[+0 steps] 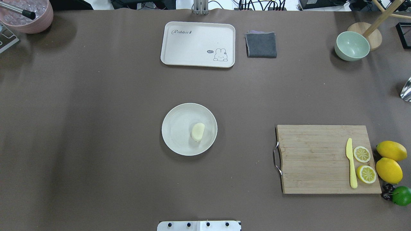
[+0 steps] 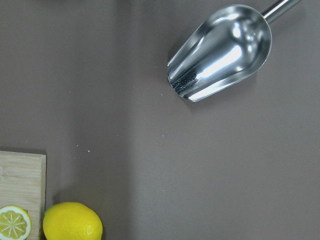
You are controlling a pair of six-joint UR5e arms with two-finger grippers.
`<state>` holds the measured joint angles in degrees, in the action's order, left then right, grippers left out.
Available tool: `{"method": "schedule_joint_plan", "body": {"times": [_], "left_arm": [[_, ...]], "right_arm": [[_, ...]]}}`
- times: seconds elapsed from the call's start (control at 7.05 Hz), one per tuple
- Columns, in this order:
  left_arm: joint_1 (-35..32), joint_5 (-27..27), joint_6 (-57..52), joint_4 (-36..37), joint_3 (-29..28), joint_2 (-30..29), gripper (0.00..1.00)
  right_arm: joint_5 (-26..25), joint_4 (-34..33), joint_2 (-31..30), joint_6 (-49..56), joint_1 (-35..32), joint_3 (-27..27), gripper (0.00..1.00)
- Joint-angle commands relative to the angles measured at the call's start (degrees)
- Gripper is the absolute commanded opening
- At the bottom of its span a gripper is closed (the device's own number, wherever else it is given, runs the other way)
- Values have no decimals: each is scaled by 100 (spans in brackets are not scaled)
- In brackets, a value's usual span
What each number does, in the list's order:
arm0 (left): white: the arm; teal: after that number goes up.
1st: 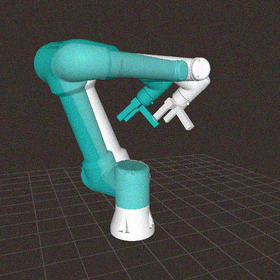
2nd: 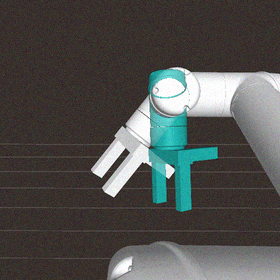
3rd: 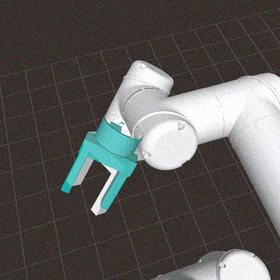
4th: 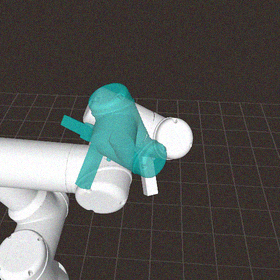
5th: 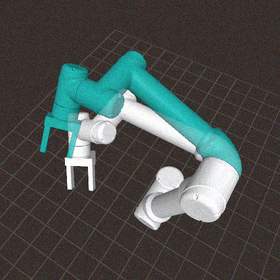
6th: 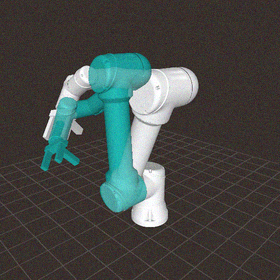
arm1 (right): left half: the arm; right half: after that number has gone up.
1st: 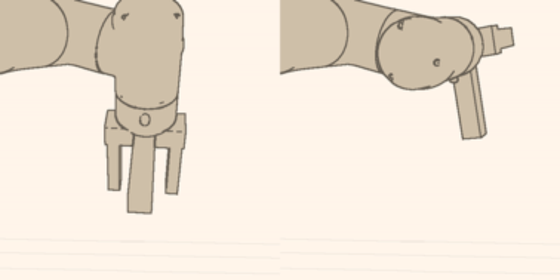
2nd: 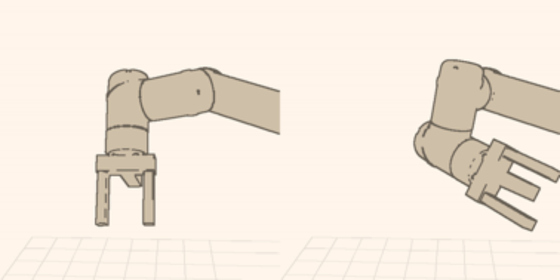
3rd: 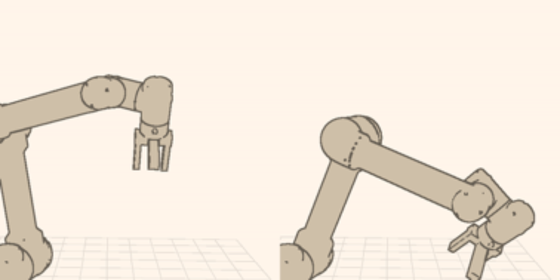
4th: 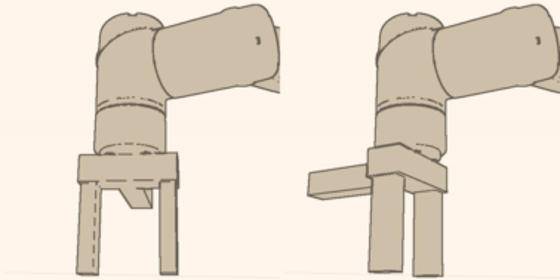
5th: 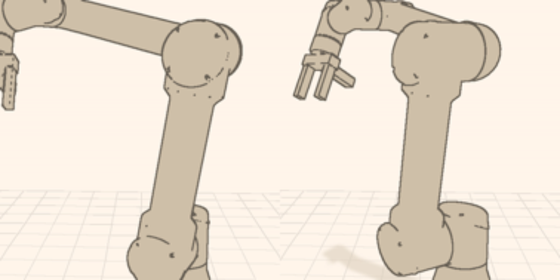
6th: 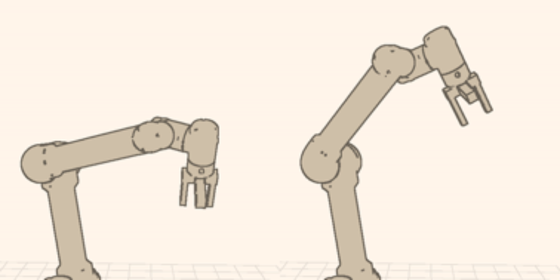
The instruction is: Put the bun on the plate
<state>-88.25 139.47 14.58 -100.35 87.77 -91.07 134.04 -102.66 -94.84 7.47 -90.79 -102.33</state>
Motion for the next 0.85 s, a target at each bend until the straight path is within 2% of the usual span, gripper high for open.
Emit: {"method": "schedule_joint_plan", "body": {"times": [0.0,0.57,0.71], "left_arm": [[0,1,18,-2,-14,2,98],[0,1,9,-10,-5,89,98],[0,1,9,-19,-5,98,98]], "right_arm": [[-9,-9,1,0,0,-50,100],[-9,-9,1,0,0,-59,100],[-9,-9,-51,0,-9,-198,100]]}}
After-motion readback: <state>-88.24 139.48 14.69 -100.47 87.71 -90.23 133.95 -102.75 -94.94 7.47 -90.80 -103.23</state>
